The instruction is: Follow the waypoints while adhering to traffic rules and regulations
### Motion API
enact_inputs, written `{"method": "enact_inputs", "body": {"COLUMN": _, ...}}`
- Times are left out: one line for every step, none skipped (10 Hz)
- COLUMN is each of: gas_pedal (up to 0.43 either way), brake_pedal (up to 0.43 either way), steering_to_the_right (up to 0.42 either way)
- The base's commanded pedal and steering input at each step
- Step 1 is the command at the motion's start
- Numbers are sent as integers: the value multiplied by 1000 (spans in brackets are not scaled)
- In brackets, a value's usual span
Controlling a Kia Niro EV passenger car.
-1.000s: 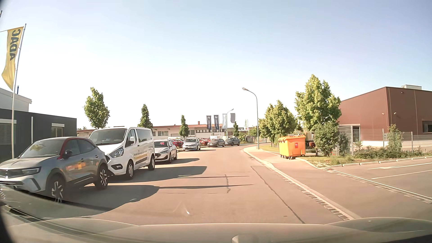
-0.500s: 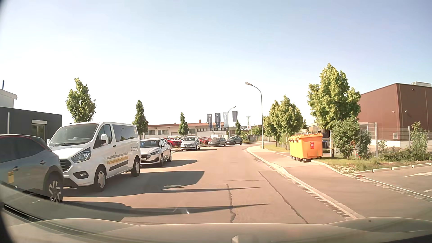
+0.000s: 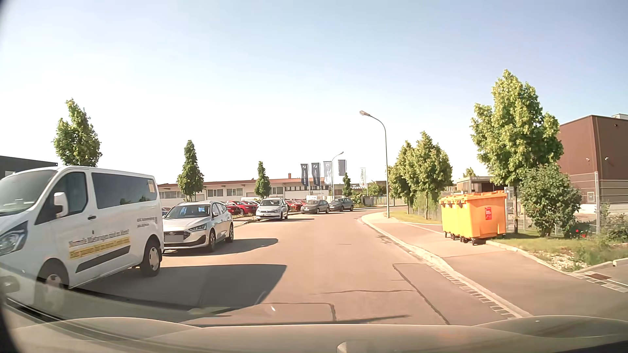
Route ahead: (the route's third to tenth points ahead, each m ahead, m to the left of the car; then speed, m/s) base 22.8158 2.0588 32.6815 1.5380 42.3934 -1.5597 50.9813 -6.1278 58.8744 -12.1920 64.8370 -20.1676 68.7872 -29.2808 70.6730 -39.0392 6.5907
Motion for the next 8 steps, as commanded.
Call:
{"method": "enact_inputs", "body": {"gas_pedal": 228, "brake_pedal": 0, "steering_to_the_right": -15}}
{"method": "enact_inputs", "body": {"gas_pedal": 240, "brake_pedal": 0, "steering_to_the_right": -17}}
{"method": "enact_inputs", "body": {"gas_pedal": 240, "brake_pedal": 0, "steering_to_the_right": -20}}
{"method": "enact_inputs", "body": {"gas_pedal": 240, "brake_pedal": 0, "steering_to_the_right": -22}}
{"method": "enact_inputs", "body": {"gas_pedal": 228, "brake_pedal": 0, "steering_to_the_right": -25}}
{"method": "enact_inputs", "body": {"gas_pedal": 157, "brake_pedal": 0, "steering_to_the_right": -30}}
{"method": "enact_inputs", "body": {"gas_pedal": 138, "brake_pedal": 0, "steering_to_the_right": -30}}
{"method": "enact_inputs", "body": {"gas_pedal": 138, "brake_pedal": 0, "steering_to_the_right": -30}}
